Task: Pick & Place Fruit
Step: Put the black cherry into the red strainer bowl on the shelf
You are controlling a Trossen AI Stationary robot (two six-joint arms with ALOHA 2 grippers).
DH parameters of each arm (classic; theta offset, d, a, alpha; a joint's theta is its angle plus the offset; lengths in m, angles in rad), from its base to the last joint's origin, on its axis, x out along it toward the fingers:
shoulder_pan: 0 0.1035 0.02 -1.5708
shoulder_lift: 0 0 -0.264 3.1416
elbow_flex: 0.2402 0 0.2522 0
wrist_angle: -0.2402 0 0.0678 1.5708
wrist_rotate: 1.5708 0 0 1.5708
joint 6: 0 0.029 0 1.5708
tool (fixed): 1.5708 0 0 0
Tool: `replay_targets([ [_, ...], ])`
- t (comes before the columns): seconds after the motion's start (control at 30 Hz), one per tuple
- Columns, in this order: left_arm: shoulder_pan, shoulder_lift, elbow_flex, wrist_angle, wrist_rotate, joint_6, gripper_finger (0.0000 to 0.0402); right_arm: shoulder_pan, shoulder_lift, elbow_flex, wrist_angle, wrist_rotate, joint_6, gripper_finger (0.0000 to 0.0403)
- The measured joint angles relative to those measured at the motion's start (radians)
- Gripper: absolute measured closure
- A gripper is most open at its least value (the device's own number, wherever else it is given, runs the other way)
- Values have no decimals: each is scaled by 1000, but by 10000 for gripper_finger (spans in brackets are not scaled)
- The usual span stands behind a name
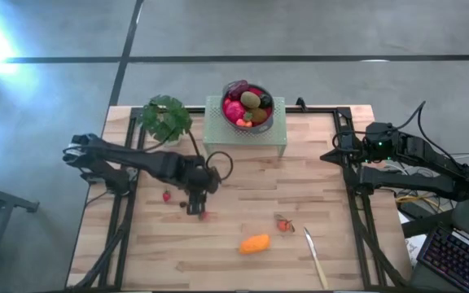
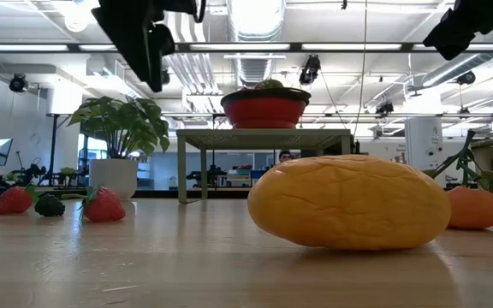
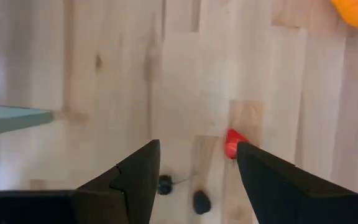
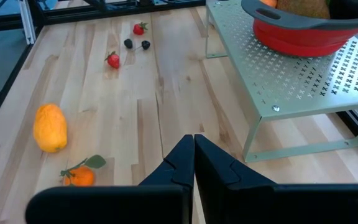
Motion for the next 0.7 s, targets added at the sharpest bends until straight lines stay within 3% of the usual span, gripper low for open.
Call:
replay_targets([
  [0.27,-53,0,-125,146,0,-67,184,0,0,0,0,0,0,394],
  [0.7,-109,0,-229,149,-6,-204,184,0,0,0,0,0,0,394],
])
